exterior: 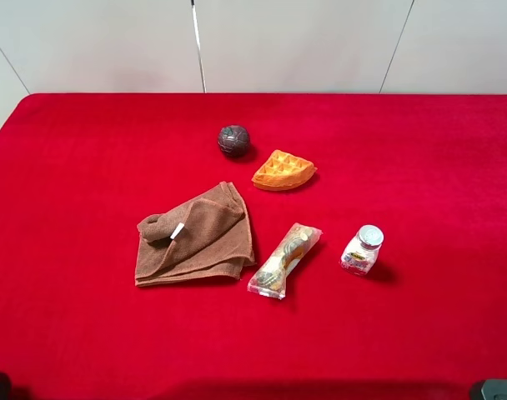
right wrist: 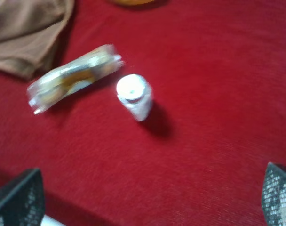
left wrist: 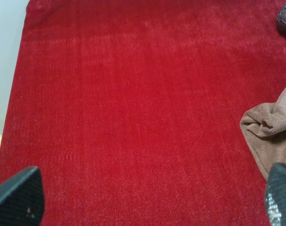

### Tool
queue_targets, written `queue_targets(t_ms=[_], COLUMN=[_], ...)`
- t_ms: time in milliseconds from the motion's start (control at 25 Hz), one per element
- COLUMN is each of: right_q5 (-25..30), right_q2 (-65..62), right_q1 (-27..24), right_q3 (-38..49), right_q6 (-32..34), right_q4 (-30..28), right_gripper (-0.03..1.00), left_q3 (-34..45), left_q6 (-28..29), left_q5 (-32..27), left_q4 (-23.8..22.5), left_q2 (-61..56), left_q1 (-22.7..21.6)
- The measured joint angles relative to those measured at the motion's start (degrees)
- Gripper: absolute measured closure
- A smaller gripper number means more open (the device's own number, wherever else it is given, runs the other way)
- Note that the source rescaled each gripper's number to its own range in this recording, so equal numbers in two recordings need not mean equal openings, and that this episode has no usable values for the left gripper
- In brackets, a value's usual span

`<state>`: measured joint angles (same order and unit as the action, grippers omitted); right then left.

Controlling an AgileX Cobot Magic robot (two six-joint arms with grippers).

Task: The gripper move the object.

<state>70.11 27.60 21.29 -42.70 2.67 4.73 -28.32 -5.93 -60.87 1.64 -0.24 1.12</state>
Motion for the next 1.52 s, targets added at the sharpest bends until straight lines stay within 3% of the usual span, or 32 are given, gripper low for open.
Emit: queue_targets(t_ms=[320, 520, 760, 1520], right_q5=[-0.1, -4.1, -7.9, -11.6], right_q2=[-11.6, -18.6, -26.2, -28.0], right_q1=[-15.0, -20.3, -21.3, -21.3], right_q3=[4.2, 5.9, 9.6, 14.1], right_q6=[-0.1, -0.2, -0.2, -0.2], right_q4=[-0.2, -2.8, -7.9, -7.9], right_gripper=[-0.03, -0.03, -0.03, -0.03], left_q3=[0.0, 0.0, 0.0, 0.0], left_q6=[0.0, 0.0, 0.0, 0.0], left_q5=[0.0, 0.0, 0.0, 0.0], left_q4=[0.0, 0.0, 0.0, 0.0], left_q2=[0.0, 0.0, 0.0, 0.0], left_q1=[0.0, 0.0, 0.0, 0.0])
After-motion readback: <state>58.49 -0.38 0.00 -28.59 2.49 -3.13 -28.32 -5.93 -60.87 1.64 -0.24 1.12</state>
